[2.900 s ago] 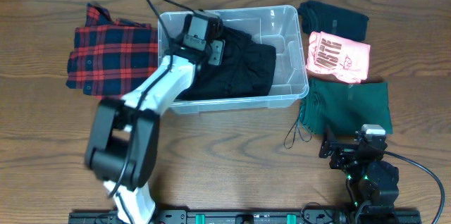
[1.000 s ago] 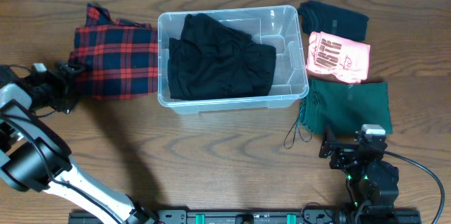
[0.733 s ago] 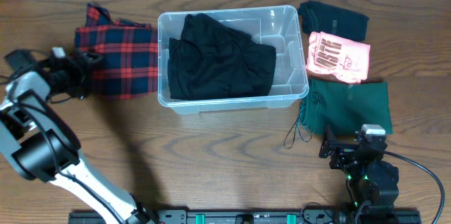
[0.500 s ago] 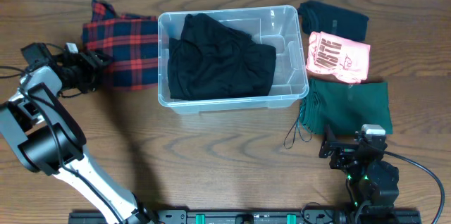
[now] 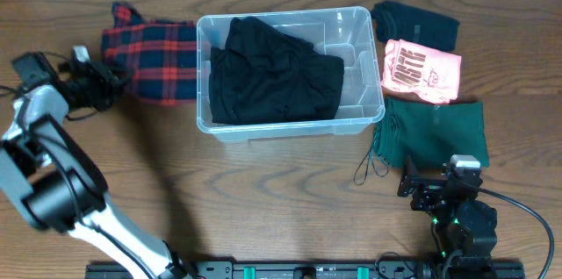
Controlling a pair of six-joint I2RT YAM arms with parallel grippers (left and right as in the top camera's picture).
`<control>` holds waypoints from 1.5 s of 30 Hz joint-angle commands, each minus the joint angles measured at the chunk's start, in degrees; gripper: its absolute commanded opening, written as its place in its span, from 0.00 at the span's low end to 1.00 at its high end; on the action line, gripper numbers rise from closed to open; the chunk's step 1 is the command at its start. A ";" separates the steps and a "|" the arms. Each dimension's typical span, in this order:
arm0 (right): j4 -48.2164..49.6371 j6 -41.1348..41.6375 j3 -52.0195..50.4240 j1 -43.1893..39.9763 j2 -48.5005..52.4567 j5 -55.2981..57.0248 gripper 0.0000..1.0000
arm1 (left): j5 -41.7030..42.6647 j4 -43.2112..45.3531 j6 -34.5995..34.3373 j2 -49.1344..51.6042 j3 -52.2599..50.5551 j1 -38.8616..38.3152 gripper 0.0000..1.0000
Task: Pack container
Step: 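Lift the plaid shirt and place it into the bin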
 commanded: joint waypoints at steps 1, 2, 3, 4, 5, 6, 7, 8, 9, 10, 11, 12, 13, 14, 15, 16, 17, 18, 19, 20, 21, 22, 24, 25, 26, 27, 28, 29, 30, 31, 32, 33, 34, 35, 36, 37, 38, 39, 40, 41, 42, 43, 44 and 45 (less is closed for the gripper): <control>-0.09 0.59 -0.11 0.37 -0.31 0.00 0.99 | 4.09 0.79 -1.16 -14.84 1.20 0.00 0.06; -0.09 0.59 -0.11 0.37 -0.31 0.00 0.99 | 3.37 0.79 -1.84 -17.86 1.42 0.00 0.06; -0.09 0.59 -0.11 0.37 -0.31 0.00 0.99 | 2.34 0.83 -2.82 -21.40 1.55 0.00 0.06; -0.09 0.59 -0.11 0.37 -0.31 0.00 0.99 | 1.36 1.05 -3.80 -25.07 1.62 -0.02 0.06; -0.09 0.59 -0.11 0.37 -0.31 0.00 0.99 | 0.39 1.11 -4.79 -28.26 1.62 -0.20 0.06; -0.09 0.57 -0.11 0.37 -0.31 0.00 0.99 | -0.15 1.29 -5.46 -31.10 1.62 -0.42 0.06; -0.09 0.59 -0.11 0.37 -0.31 0.00 0.99 | -0.46 1.42 -5.99 -33.86 1.62 -0.87 0.06; -0.09 0.59 -0.11 0.37 -0.31 0.00 0.99 | -0.48 1.40 -6.64 -36.63 1.62 -1.64 0.06; -0.09 0.59 -0.11 0.37 -0.31 0.00 0.99 | -0.48 1.42 -7.93 -38.97 1.62 -2.64 0.06; -0.09 0.59 -0.11 0.37 -0.31 0.00 0.99 | -0.87 1.42 -9.31 -41.86 1.62 -4.79 0.06; -0.09 0.59 -0.11 0.37 -0.31 0.00 0.99 | -1.49 1.44 -9.90 -43.06 1.62 -6.10 0.06; -0.09 0.59 -0.11 0.37 -0.31 0.00 0.99 | -2.91 1.42 -10.47 -44.57 1.62 -8.28 0.06; -0.09 0.59 -0.11 0.37 -0.31 0.00 0.99 | -4.50 1.44 -10.47 -45.92 1.62 -11.06 0.06; -0.09 0.59 -0.11 0.37 -0.31 0.00 0.99 | -6.14 1.42 -10.47 -46.86 1.62 -13.73 0.06; -0.09 0.59 -0.11 0.37 -0.31 0.00 0.99 | -8.00 1.44 -10.47 -47.50 1.62 -16.68 0.06; -0.09 0.59 -0.11 0.37 -0.31 0.00 0.99 | -9.90 1.44 -10.45 -47.87 1.62 -19.63 0.06; -0.09 0.59 -0.11 0.37 -0.31 0.00 0.99 | -12.00 1.46 -10.43 -47.98 1.62 -23.15 0.06; -0.09 0.59 -0.11 0.37 -0.31 0.00 0.99 | -13.97 1.62 -10.40 -47.84 1.60 -26.60 0.06; -0.09 0.59 -0.11 0.37 -0.31 0.00 0.99 | -15.61 1.90 -10.38 -47.43 1.60 -29.62 0.06; -0.09 0.59 -0.11 0.37 -0.31 0.00 0.99 | -17.16 2.45 -10.38 -46.86 1.60 -32.52 0.06; -0.09 0.59 -0.11 0.37 -0.31 0.00 0.99 | -18.69 3.61 -10.23 -45.92 1.60 -35.87 0.06; -0.09 0.59 -0.11 0.37 -0.31 0.00 0.99 | -19.45 5.11 -9.73 -44.92 1.60 -38.60 0.06; -0.09 0.59 -0.11 0.37 -0.31 0.00 0.99 | -20.13 9.84 -9.75 -42.07 1.60 -44.17 0.06; -0.09 0.59 -0.11 0.37 -0.31 0.00 0.99 | -20.15 12.85 -9.73 -40.37 1.60 -46.75 0.06; -0.09 0.59 -0.11 0.37 -0.31 0.00 0.99 | -20.13 16.33 -9.57 -38.42 1.60 -49.22 0.06; -0.09 0.59 -0.11 0.37 -0.31 0.00 0.99 | -20.13 20.00 -9.55 -36.54 1.60 -51.36 0.06; -0.09 0.59 -0.11 0.37 -0.31 0.00 0.99 | -20.13 22.86 -9.55 -35.12 1.60 -52.78 0.06; -0.09 0.59 -0.11 0.37 -0.31 0.00 0.99 | -20.11 26.62 -9.53 -33.27 1.60 -54.49 0.06; -0.09 0.59 -0.11 0.37 -0.31 0.00 0.99 | -20.11 29.53 -9.55 -31.74 1.60 -55.67 0.06; -0.09 0.59 -0.11 0.37 -0.31 0.00 0.99 | -20.04 32.35 -9.57 -30.08 1.60 -56.81 0.06; -0.09 0.59 -0.11 0.37 -0.31 0.00 0.99 | -19.89 34.29 -9.55 -28.57 1.60 -57.72 0.06; -0.09 0.59 -0.11 0.37 -0.31 0.00 0.99 | -19.91 35.08 -9.53 -27.34 1.60 -58.40 0.06; -0.09 0.59 -0.11 0.37 -0.31 0.00 0.99 | -19.91 35.19 -9.53 -26.21 1.60 -58.93 0.06; -0.09 0.59 -0.11 0.37 -0.31 0.00 0.99 | -19.91 34.73 -9.51 -25.18 1.60 -59.32 0.06; -0.09 0.59 -0.11 0.37 -0.31 0.00 0.99 | -19.91 33.31 -8.94 -24.00 1.55 -59.65 0.07; -0.09 0.59 -0.11 0.37 -0.31 0.00 0.99 | -19.93 31.67 -8.37 -23.41 1.53 -59.69 0.06; -0.09 0.59 -0.11 0.37 -0.31 0.00 0.99 | -19.98 29.27 -8.15 -22.86 1.53 -59.67 0.06; -0.09 0.59 -0.11 0.37 -0.31 0.00 0.99 | -20.04 26.45 -7.85 -22.62 1.53 -59.58 0.06; -0.09 0.59 -0.11 0.37 -0.31 0.00 0.99 | -20.37 22.80 -7.41 -22.58 1.53 -59.41 0.06; -0.09 0.59 -0.11 0.37 -0.31 0.00 1.00 | -20.46 20.48 -7.10 -22.60 1.53 -59.34 0.06; -0.09 0.59 -0.11 0.37 -0.31 0.00 0.99 | -20.76 17.73 -6.73 -22.60 1.53 -59.34 0.06; -0.09 0.59 -0.11 0.37 -0.31 0.00 0.99 | -21.77 14.08 -6.67 -22.60 1.53 -59.34 0.06; -0.09 0.59 -0.11 0.37 -0.31 0.00 0.99 | -23.19 10.62 -6.67 -22.60 1.53 -59.36 0.06; -0.09 0.59 -0.11 0.37 -0.31 0.00 0.99 | -25.29 6.19 -6.69 -22.60 1.53 -59.36 0.06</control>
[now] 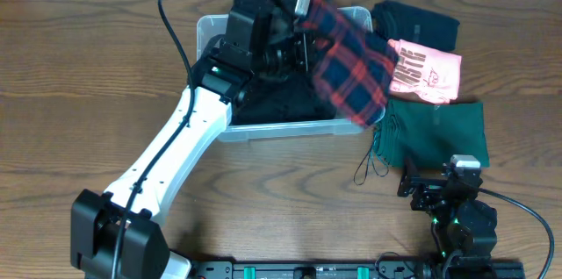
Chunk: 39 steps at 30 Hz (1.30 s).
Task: Pack container
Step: 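Lift the plaid shirt and place it into the bin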
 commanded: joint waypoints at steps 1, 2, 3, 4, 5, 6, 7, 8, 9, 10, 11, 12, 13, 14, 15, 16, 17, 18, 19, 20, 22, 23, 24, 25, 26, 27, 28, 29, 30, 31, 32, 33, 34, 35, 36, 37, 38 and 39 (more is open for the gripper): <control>-0.11 0.59 -0.11 0.37 -0.28 0.00 0.99 | -6.23 -8.41 1.70 -1.01 1.29 0.24 0.06; -0.11 0.59 -0.11 0.37 -0.28 0.00 0.99 | -9.31 -12.66 1.68 -1.01 1.27 0.24 0.06; -0.11 0.59 -0.11 0.37 -0.28 0.00 0.99 | -12.20 -16.09 1.68 -1.01 1.18 0.24 0.06; -0.11 0.59 -0.11 0.37 -0.28 0.00 0.99 | -14.43 -18.58 1.70 -1.01 0.87 0.24 0.06; -0.11 0.59 -0.11 0.37 -0.28 0.00 0.99 | -15.74 -20.24 1.68 -1.01 0.63 0.24 0.06; -0.11 0.59 -0.11 0.37 -0.28 0.00 0.99 | -17.16 -22.21 1.64 -1.01 0.44 0.24 0.06; -0.11 0.59 -0.11 0.37 -0.28 0.00 0.99 | -18.16 -23.26 1.64 -1.01 0.31 0.24 0.06; -0.11 0.59 -0.11 0.37 -0.28 0.00 0.99 | -19.26 -24.15 1.64 -1.01 0.11 0.24 0.06; -0.11 0.59 -0.11 0.37 -0.28 0.00 0.99 | -19.82 -24.81 1.66 -1.01 0.11 0.24 0.06; -0.11 0.59 -0.11 0.37 -0.28 0.00 0.99 | -20.63 -25.24 1.62 -1.01 0.11 0.24 0.06; -0.11 0.59 -0.11 0.37 -0.28 0.00 0.99 | -21.62 -25.55 1.60 -1.01 0.11 0.26 0.06; -0.11 0.59 -0.11 0.37 -0.28 0.00 0.98 | -22.77 -25.59 1.01 -1.09 0.11 0.26 0.06; -0.11 0.59 -0.11 0.37 -0.28 0.00 0.99 | -23.96 -25.57 0.37 -1.11 0.11 0.24 0.06; -0.11 0.59 -0.11 0.37 -0.28 0.00 0.99 | -25.16 -25.57 -0.48 -1.11 0.11 0.24 0.06; -0.11 0.59 -0.11 0.37 -0.28 0.00 0.99 | -26.77 -25.59 -1.73 -1.11 0.11 0.26 0.06; -0.11 0.59 -0.11 0.37 -0.28 0.00 0.99 | -28.61 -25.55 -3.34 -1.11 0.11 0.24 0.06; -0.11 0.59 -0.11 0.37 -0.28 0.00 0.99 | -30.47 -25.44 -5.40 -1.11 0.11 0.24 0.06; -0.11 0.59 -0.11 0.37 -0.28 0.00 0.99 | -32.11 -24.81 -7.80 -1.11 0.11 0.24 0.06; -0.11 0.59 -0.11 0.37 -0.28 0.00 0.99 | -32.79 -23.69 -9.35 -1.11 0.11 0.24 0.06; -0.11 0.59 -0.11 0.37 -0.28 0.00 0.99 | -32.96 -22.25 -10.25 -1.11 0.11 0.24 0.06; -0.11 0.59 -0.11 0.37 -0.28 0.00 0.99 | -33.83 -18.43 -12.17 -1.11 0.11 0.24 0.06; -0.11 0.59 -0.11 0.37 -0.28 0.00 0.99 | -34.27 -16.79 -13.31 -1.11 0.11 0.24 0.06; -0.11 0.59 -0.11 0.37 -0.28 0.00 0.99 | -34.23 -14.60 -13.86 -1.11 0.11 0.24 0.06; -0.11 0.59 -0.11 0.37 -0.28 0.00 0.99 | -34.23 -12.35 -14.01 -1.11 0.11 0.24 0.06; -0.11 0.59 -0.11 0.37 -0.28 0.00 0.99 | -34.25 -10.84 -13.99 -1.11 0.11 0.24 0.06; -0.11 0.59 -0.11 0.37 -0.28 0.00 0.99 | -34.25 -9.92 -14.01 -1.11 0.11 0.24 0.06; -0.11 0.59 -0.11 0.37 -0.28 0.00 0.99 | -34.23 -9.73 -14.05 -1.11 0.11 0.24 0.06; -0.11 0.59 -0.11 0.37 -0.28 0.00 0.99 | -34.32 -10.08 -14.01 -1.11 0.11 0.24 0.06; -0.11 0.59 -0.11 0.37 -0.28 0.00 0.99 | -34.47 -10.99 -13.99 -1.11 0.11 0.24 0.06; -0.11 0.59 -0.11 0.37 -0.28 0.00 0.99 | -34.69 -12.37 -13.97 -1.11 0.11 0.24 0.06; -0.11 0.59 -0.11 0.37 -0.28 0.00 0.99 | -34.69 -14.67 -13.97 -1.11 0.11 0.24 0.06; -0.11 0.59 -0.11 0.37 -0.28 0.00 0.99 | -34.91 -17.03 -13.97 -1.11 0.11 0.24 0.06; -0.11 0.59 -0.11 0.37 -0.28 0.00 0.99 | -35.89 -19.76 -13.97 -1.11 0.11 0.24 0.08; -0.11 0.59 -0.11 0.37 -0.28 0.00 0.99 | -37.13 -22.16 -13.97 -1.11 0.04 0.20 0.10; -0.11 0.59 -0.11 0.37 -0.28 0.00 0.99 | -38.10 -24.41 -13.97 -1.09 -0.24 0.09 0.12; -0.11 0.59 -0.11 0.37 -0.28 0.00 0.99 | -38.25 -25.92 -14.01 -1.09 -0.50 0.09 0.16; -0.11 0.59 -0.11 0.37 -0.28 0.00 0.99 | -37.73 -28.02 -14.01 -1.09 -0.66 0.09 0.27; -0.11 0.59 -0.11 0.37 -0.28 0.00 0.99 | -36.89 -29.05 -14.01 -1.09 -0.66 0.09 0.41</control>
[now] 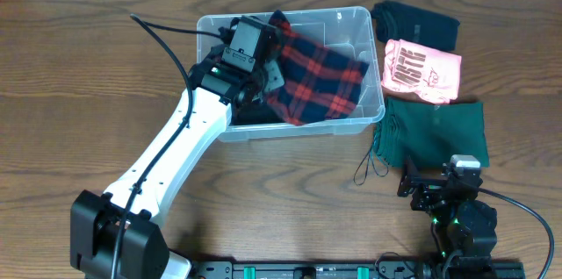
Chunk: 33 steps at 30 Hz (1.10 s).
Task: Pack container
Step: 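Lift the plaid shirt and place it into the bin, then open the left gripper and press the plaid shirt down in the bin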
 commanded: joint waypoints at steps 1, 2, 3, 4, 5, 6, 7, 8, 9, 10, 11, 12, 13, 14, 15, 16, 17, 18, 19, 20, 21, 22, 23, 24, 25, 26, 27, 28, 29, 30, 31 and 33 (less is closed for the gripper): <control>-0.09 0.59 -0.11 0.37 -0.28 0.00 0.99 | -0.28 -2.73 -0.22 -0.96 -0.44 0.13 0.55; -0.09 0.59 -0.11 0.37 -0.28 0.00 0.99 | 1.62 -3.34 -0.17 -0.98 -0.42 0.13 0.61; -0.09 0.59 -0.11 0.37 -0.28 0.00 0.99 | 3.45 -3.89 0.50 -1.11 -0.42 0.13 0.63; -0.09 0.59 -0.11 0.37 -0.28 0.00 0.99 | 4.63 -4.42 1.49 -1.22 -0.42 0.13 0.65; -0.09 0.59 -0.11 0.37 -0.28 0.00 0.99 | 5.16 -5.09 2.21 -1.51 -0.42 0.13 0.67; -0.09 0.59 -0.11 0.37 -0.28 0.00 0.99 | 5.05 -6.49 2.86 -2.05 -0.42 0.15 0.67; -0.09 0.59 -0.11 0.37 -0.28 0.00 0.99 | 4.81 -7.19 3.67 -2.47 -0.42 0.20 0.67; -0.09 0.59 -0.11 0.37 -0.28 0.00 0.98 | 4.83 -7.82 4.42 -2.97 -0.42 0.28 0.67; -0.09 0.59 -0.11 0.37 -0.28 0.00 0.99 | 4.81 -8.28 4.55 -3.67 -0.35 0.31 0.67; -0.09 0.59 -0.11 0.37 -0.28 0.00 0.99 | 4.76 -8.20 4.68 -4.70 -0.28 0.31 0.67; -0.09 0.59 -0.11 0.37 -0.28 0.00 0.99 | 4.57 -7.45 5.25 -5.90 -0.11 0.35 0.67; -0.09 0.59 -0.11 0.37 -0.28 0.00 0.99 | 4.17 -6.71 5.46 -7.17 0.15 0.35 0.67; -0.09 0.59 -0.11 0.37 -0.28 0.00 0.99 | 3.34 -5.88 5.68 -8.52 0.52 0.35 0.67; -0.09 0.59 -0.11 0.37 -0.28 0.00 0.99 | 1.99 -4.74 6.21 -10.36 0.90 0.35 0.67; -0.09 0.59 -0.11 0.37 -0.28 0.00 0.99 | 0.63 -3.56 6.82 -12.00 1.14 0.35 0.67; -0.09 0.59 -0.11 0.37 -0.28 0.00 0.99 | -0.94 -1.70 7.93 -14.03 1.20 0.35 0.67; -0.09 0.59 -0.11 0.37 -0.28 0.00 0.99 | -1.97 0.11 9.14 -15.67 1.20 0.35 0.67; -0.09 0.59 -0.11 0.37 -0.28 0.00 0.99 | -2.73 2.34 10.51 -17.22 1.20 0.35 0.67; -0.09 0.59 -0.11 0.37 -0.28 0.00 0.99 | -2.80 4.57 12.17 -18.34 1.20 0.35 0.67; -0.09 0.59 -0.11 0.37 -0.28 0.00 0.99 | -2.80 6.32 13.55 -18.84 1.20 0.35 0.67; -0.09 0.59 -0.11 0.37 -0.28 0.00 0.99 | -2.80 7.65 14.38 -18.93 1.20 0.35 0.67; -0.09 0.59 -0.11 0.37 -0.28 0.00 0.99 | -2.80 8.90 14.93 -18.58 1.14 0.35 0.67; -0.09 0.59 -0.11 0.37 -0.28 0.00 0.99 | -2.82 9.66 15.26 -17.86 1.03 0.35 0.67; -0.09 0.59 -0.11 0.37 -0.28 0.00 0.99 | -2.80 10.23 15.67 -16.74 0.90 0.35 0.67; -0.09 0.59 -0.11 0.37 -0.28 0.00 0.99 | -2.82 10.43 16.24 -15.04 0.87 0.37 0.67; -0.09 0.59 -0.11 0.37 -0.28 0.00 0.99 | -2.80 10.45 16.83 -13.20 0.87 0.35 0.67; -0.09 0.59 -0.11 0.37 -0.28 0.00 0.99 | -2.78 10.45 17.27 -11.10 0.87 0.35 0.66; -0.09 0.59 -0.11 0.37 -0.28 0.00 0.99 | -2.78 10.43 17.42 -8.74 0.87 0.35 0.65; -0.09 0.59 -0.11 0.37 -0.28 0.00 0.99 | -2.71 10.40 17.40 -6.05 0.87 0.35 0.64; -0.09 0.59 -0.11 0.37 -0.28 0.00 0.99 | -2.49 10.40 17.40 -3.52 0.87 0.35 0.63; -0.09 0.59 -0.11 0.37 -0.28 0.00 0.99 | -2.01 10.34 17.40 -0.72 0.87 0.35 0.62; -0.09 0.59 -0.11 0.37 -0.28 0.00 0.99 | 0.04 9.90 17.38 3.50 0.87 0.35 0.61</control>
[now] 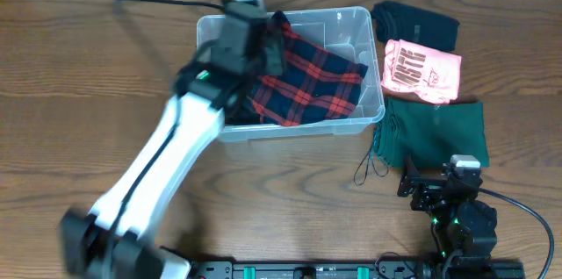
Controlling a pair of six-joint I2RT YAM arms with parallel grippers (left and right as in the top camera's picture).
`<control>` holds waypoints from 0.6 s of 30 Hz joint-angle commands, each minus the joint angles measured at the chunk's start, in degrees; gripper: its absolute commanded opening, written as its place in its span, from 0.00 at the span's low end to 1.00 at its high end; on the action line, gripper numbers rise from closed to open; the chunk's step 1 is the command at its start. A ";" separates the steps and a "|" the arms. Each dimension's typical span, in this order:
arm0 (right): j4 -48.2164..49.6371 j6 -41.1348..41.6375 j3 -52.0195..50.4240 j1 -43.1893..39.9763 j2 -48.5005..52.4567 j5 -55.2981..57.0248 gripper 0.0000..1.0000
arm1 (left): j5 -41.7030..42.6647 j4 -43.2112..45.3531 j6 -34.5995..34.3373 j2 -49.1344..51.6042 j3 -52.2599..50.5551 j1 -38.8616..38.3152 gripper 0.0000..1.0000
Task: Pack container
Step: 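Open the left gripper and press the plaid shirt down in the bin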
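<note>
The clear plastic container (347,17) stands at the table's middle back. A red and navy plaid cloth (307,82) lies spread inside it, on top of a black garment (241,114) that shows only at the left front corner. My left gripper (266,46) hangs over the container's left side at the plaid cloth's left edge. The arm is blurred by motion, so its jaws are unreadable. My right gripper (413,182) rests low at the front right, away from the container, with its jaws too small to read.
Right of the container lie a dark folded garment (414,23), a pink printed shirt (421,70) and a green cloth (435,130) with a thin cord (373,167) trailing from its left edge. The right arm's base (461,226) sits at the front edge.
The plaid cloth has settled flatter and a little more to the left in the container. The left arm has swung slightly left and up and is now blurred. The right arm has not moved.
The plaid cloth first lay on the table left of the container, with the left gripper at its edge. Then the gripper held it in the air over the container's right side. Then the cloth was down inside on the black garment, where it lies now.
</note>
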 commanded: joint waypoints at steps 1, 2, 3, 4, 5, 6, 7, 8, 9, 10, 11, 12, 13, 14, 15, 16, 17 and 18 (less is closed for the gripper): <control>-0.09 0.59 -0.11 0.37 -0.28 0.00 0.99 | 2.71 -1.46 1.33 7.65 -0.42 0.24 0.60; -0.09 0.59 -0.11 0.37 -0.28 0.00 0.99 | 3.28 -2.23 0.74 9.68 -0.42 0.24 0.59; -0.09 0.59 -0.11 0.37 -0.28 0.00 0.99 | 3.30 -3.43 -0.74 11.96 -0.42 0.24 0.59; -0.09 0.59 -0.11 0.37 -0.28 0.00 0.99 | 3.41 -4.46 -1.97 13.97 -0.42 0.24 0.59; -0.09 0.59 -0.11 0.37 -0.28 0.00 0.99 | 3.93 -5.51 -3.04 16.24 -0.42 0.24 0.59; -0.09 0.59 -0.11 0.37 -0.28 0.00 0.99 | 5.20 -6.16 -3.43 18.49 -0.42 0.24 0.59; -0.09 0.59 -0.11 0.37 -0.28 0.00 0.99 | 6.56 -6.54 -3.58 20.24 -0.42 0.24 0.59; -0.09 0.59 -0.11 0.37 -0.28 0.00 0.99 | 7.98 -6.67 -3.58 22.08 -0.42 0.24 0.59; -0.09 0.59 -0.11 0.37 -0.28 0.00 0.99 | 9.27 -6.67 -3.61 23.63 -0.42 0.24 0.59; -0.09 0.59 -0.11 0.37 -0.28 0.00 0.99 | 10.38 -6.64 -3.78 24.72 -0.42 0.24 0.59; -0.09 0.59 -0.11 0.37 -0.28 0.00 0.99 | 11.17 -6.64 -4.31 25.88 -0.42 0.24 0.57; -0.09 0.59 -0.11 0.37 -0.28 0.00 0.99 | 11.17 -6.67 -4.92 26.23 -0.42 0.24 0.57; -0.09 0.59 -0.11 0.37 -0.28 0.00 0.99 | 11.15 -6.56 -4.90 26.25 -0.42 0.24 0.57; -0.09 0.59 -0.11 0.37 -0.28 0.00 0.99 | 11.15 -6.14 -4.85 25.90 -0.37 0.31 0.57; -0.09 0.59 -0.11 0.37 -0.28 0.00 0.99 | 11.15 -5.95 -4.87 25.22 -0.26 0.44 0.57; -0.09 0.59 -0.11 0.37 -0.28 0.00 0.99 | 11.15 -5.97 -4.87 24.26 0.07 0.59 0.57; -0.09 0.59 -0.11 0.37 -0.28 0.00 0.99 | 11.17 -5.99 -4.87 23.19 0.33 0.81 0.57; -0.09 0.59 -0.11 0.37 -0.28 0.00 0.99 | 11.15 -5.95 -4.85 21.49 0.55 1.07 0.57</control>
